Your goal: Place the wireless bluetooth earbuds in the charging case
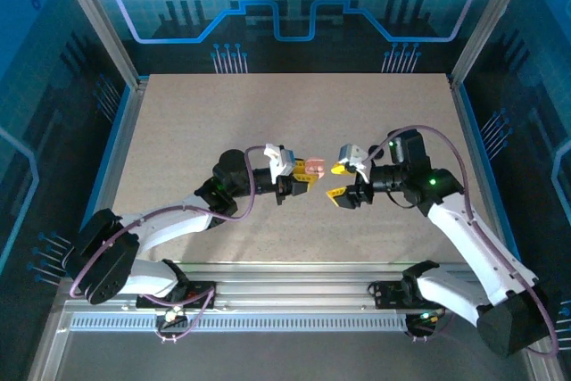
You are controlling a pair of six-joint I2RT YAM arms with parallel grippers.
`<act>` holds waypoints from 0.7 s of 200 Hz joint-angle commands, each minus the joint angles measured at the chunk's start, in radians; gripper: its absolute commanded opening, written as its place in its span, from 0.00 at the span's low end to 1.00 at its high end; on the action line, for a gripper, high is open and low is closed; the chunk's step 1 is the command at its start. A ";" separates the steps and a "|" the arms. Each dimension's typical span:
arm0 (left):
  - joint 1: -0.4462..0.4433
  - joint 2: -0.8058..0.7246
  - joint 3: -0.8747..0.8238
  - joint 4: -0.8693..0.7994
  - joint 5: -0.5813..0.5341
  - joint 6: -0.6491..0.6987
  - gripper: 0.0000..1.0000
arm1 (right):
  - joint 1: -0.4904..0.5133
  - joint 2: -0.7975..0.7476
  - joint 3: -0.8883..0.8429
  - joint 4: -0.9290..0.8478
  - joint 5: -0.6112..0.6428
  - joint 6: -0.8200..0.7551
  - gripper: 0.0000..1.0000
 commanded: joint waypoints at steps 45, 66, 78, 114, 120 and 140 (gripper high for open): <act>0.002 -0.029 0.012 0.044 0.037 0.009 0.20 | 0.026 0.078 0.093 -0.035 -0.097 -0.094 0.61; 0.002 -0.027 0.013 0.045 0.041 0.009 0.20 | 0.033 0.098 0.106 -0.034 -0.116 -0.118 0.59; 0.002 -0.026 0.013 0.047 0.040 0.009 0.20 | 0.036 0.108 0.120 -0.039 -0.123 -0.126 0.58; 0.002 -0.025 0.011 0.042 0.030 0.017 0.20 | 0.038 0.102 0.140 -0.070 -0.160 -0.179 0.52; 0.001 -0.026 0.010 0.041 0.029 0.018 0.20 | 0.038 0.095 0.137 -0.069 -0.160 -0.189 0.51; 0.001 -0.024 0.009 0.036 0.028 0.020 0.20 | 0.036 0.060 0.122 -0.061 -0.153 -0.213 0.48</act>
